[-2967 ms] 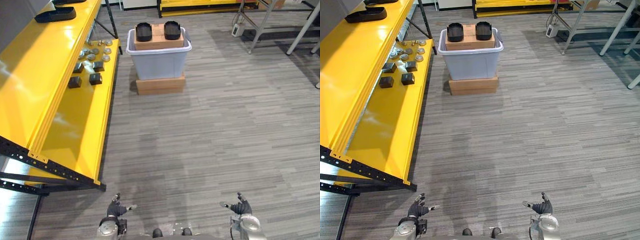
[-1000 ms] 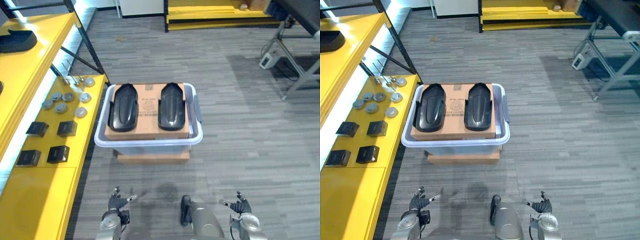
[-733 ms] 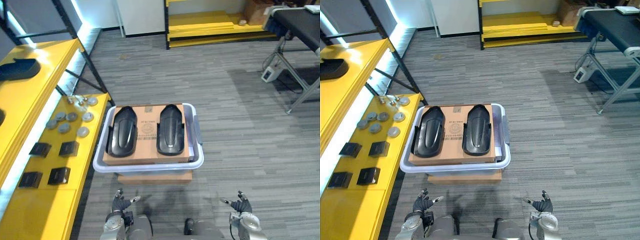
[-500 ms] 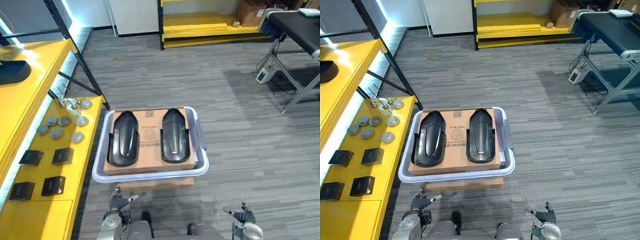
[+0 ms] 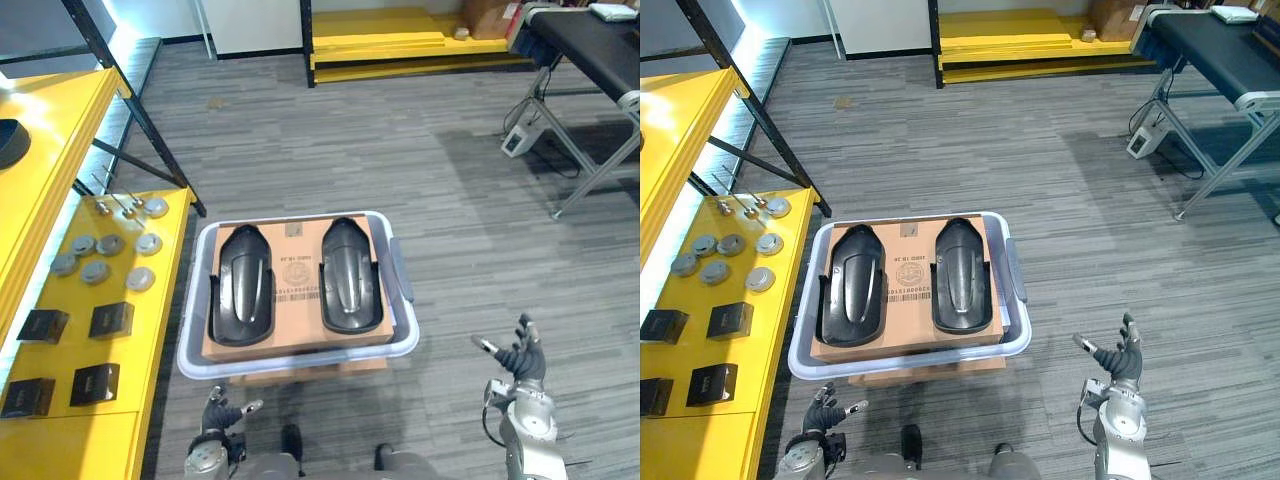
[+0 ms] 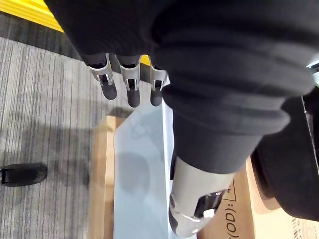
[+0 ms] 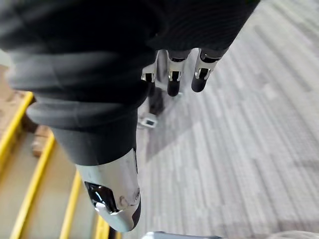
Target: Walk over and take plastic housings, then place them on the shelf
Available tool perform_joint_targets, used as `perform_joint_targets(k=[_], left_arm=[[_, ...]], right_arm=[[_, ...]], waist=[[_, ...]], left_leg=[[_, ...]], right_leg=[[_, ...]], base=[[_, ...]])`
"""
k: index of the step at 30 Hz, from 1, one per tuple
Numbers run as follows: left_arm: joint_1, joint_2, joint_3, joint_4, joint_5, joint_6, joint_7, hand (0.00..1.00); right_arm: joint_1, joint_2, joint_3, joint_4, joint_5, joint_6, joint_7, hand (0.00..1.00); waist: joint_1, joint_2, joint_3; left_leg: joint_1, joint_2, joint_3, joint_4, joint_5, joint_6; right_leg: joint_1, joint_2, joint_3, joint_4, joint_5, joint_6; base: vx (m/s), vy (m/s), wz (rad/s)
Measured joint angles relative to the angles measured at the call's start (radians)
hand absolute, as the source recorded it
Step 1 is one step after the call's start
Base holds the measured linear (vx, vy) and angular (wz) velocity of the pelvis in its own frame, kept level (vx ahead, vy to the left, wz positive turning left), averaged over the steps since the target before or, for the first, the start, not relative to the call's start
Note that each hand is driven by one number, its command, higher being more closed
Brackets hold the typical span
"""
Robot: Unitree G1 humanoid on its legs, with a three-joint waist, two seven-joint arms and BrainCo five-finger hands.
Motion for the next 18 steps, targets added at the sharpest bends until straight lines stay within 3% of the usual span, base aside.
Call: perform_joint_targets(k=[5,11,18], left_arm=[[0.002,-0.001,-0.001,0.000,0.003,-0.005,0.000,0.00],[0.004,-0.002,-0.003,0.000,0.003,-0.008,0.001,0.00],[0.012,-0.004,-0.007,0.000,0.002,-0.009,0.002,0.00]], right_arm=[[-0.082,-0.010,0.085,0.031,-0.088,0.005,-0.010,0.00],[-0.240,-0.020,0.116,0.235,-0.142,0.056,-0.061,0.00],[-0.430,-0.037,0.114,0.473,-0.142,0.090,-0.095,0.00]], waist=[[0.005,0.002,-0.001],[0.051,0.003,0.000],[0.060,0.020,0.047]], left_leg=[[-0.003,-0.003,-0.042,-0.039,0.036,0.001],[-0.038,-0.015,-0.105,-0.056,0.075,0.004],[-0.106,-0.031,-0.172,-0.065,0.121,0.010]], right_leg=[[0.002,0.001,-0.042,-0.001,0.002,-0.001],[-0.008,-0.005,-0.101,-0.002,0.004,-0.002],[-0.038,-0.011,-0.163,-0.005,0.017,0.006]], base=[[-0.01,-0.016,0.24],[-0.07,-0.009,0.31],[-0.10,0.011,0.30]])
